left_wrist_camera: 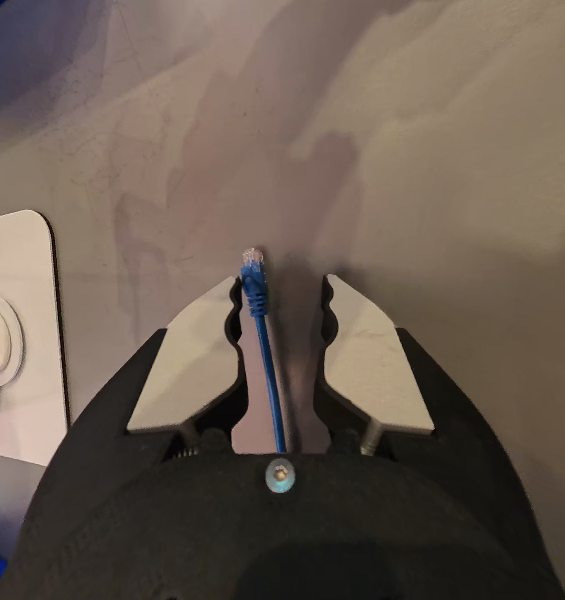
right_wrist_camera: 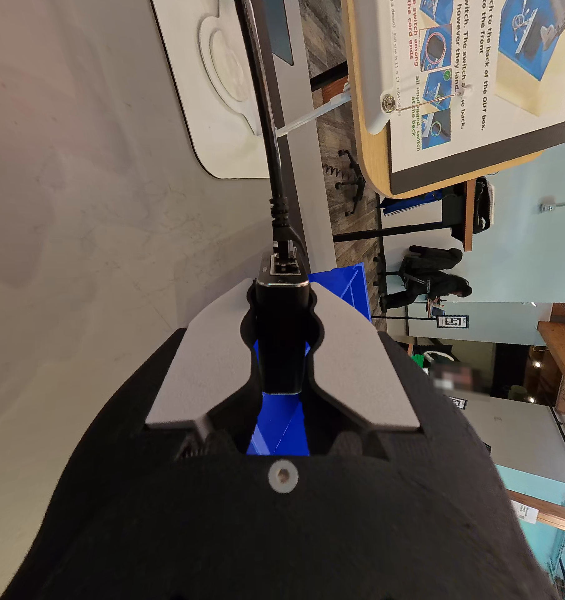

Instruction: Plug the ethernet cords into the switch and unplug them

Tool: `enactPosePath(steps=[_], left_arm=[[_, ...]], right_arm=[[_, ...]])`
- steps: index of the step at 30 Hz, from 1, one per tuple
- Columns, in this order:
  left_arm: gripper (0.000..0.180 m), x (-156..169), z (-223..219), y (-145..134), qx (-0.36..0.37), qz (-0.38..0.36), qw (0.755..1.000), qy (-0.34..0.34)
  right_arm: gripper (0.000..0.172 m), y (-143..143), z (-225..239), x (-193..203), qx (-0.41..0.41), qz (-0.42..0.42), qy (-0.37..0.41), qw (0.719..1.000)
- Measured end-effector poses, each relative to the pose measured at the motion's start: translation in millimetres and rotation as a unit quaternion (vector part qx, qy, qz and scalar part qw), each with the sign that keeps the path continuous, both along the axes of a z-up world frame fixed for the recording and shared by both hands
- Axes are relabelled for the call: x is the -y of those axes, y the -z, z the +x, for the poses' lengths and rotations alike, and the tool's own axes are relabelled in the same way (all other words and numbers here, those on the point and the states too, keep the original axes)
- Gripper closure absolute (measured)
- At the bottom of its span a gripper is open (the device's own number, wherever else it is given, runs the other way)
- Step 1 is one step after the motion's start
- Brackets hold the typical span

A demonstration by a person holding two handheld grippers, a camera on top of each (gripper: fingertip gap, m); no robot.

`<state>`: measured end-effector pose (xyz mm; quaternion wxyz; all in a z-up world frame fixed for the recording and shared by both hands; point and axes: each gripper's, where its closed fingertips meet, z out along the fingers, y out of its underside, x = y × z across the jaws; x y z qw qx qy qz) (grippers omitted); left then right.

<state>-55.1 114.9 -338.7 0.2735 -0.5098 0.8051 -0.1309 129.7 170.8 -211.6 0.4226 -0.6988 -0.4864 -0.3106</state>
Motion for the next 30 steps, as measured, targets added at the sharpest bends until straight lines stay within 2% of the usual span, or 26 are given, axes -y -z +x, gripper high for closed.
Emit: enactPosePath(steps=[4,10,17,23,30], left_arm=[[0.132,-5.6,-0.2,-1.5,0.001,0.026,1.000,-0.003],[0.146,-10.3,-1.6,1.5,-0.004,0.002,1.000,-0.022],[0.155,-4.7,-1.4,4.1,-0.011,0.013,1.000,0.003],[0.152,-6.3,-2.0,2.3,-0.007,0.045,0.999,0.017],[0.161,-1.9,-3.9,4.6,-0.018,0.033,0.999,0.025]], right_arm=[[0.145,-1.7,1.6,-0.4,-0.003,0.002,0.001,1.000],[0.145,-1.0,1.5,-1.3,-0.006,0.001,-0.001,1.000],[0.145,-3.2,1.6,-2.6,-0.008,0.004,0.000,1.000],[0.145,-3.4,0.8,-2.7,-0.007,0.004,-0.001,1.000],[0.145,-2.5,-0.1,-3.7,-0.009,0.002,-0.002,1.000]])
